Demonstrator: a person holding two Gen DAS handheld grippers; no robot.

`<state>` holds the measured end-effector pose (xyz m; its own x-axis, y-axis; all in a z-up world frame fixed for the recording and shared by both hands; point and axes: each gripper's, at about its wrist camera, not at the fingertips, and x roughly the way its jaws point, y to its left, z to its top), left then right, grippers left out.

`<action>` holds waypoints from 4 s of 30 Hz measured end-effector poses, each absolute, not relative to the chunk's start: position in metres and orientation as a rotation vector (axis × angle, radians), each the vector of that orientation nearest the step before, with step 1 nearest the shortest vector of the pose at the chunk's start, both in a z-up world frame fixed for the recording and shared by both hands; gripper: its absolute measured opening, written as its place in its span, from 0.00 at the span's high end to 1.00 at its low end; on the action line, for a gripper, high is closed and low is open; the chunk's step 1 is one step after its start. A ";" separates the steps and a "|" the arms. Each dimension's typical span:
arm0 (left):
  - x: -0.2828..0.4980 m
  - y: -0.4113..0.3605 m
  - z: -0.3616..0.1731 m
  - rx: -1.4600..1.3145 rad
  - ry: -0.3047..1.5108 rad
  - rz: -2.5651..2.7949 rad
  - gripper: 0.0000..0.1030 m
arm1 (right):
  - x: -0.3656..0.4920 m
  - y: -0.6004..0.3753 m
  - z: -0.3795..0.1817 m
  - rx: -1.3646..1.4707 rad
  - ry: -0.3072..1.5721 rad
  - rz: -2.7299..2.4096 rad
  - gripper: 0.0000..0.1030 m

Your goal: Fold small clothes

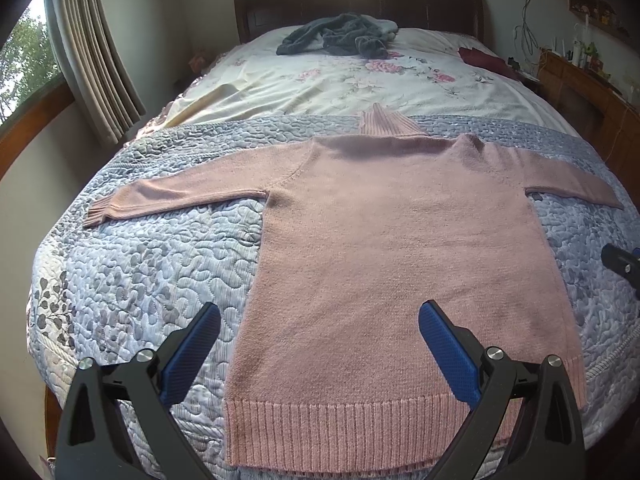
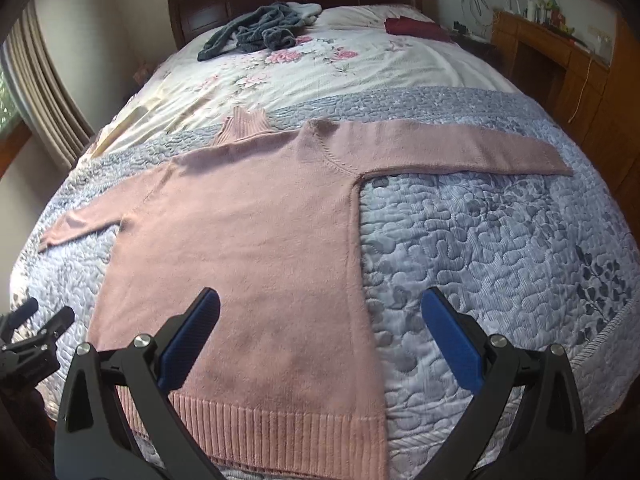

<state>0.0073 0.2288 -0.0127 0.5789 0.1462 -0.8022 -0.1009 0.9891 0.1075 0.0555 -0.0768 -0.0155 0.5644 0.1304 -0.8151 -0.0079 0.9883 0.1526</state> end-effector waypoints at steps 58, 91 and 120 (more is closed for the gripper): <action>0.245 0.185 -0.077 -0.026 1.036 0.109 0.04 | 0.309 -0.126 -0.080 0.300 1.154 0.356 0.93; 0.303 0.081 -0.140 -0.442 1.205 -0.182 0.93 | 0.231 -0.230 -0.097 0.193 1.188 0.264 0.66; 0.285 0.318 -0.108 -0.304 0.973 0.176 0.96 | 0.306 -0.173 -0.120 0.384 1.328 0.292 0.75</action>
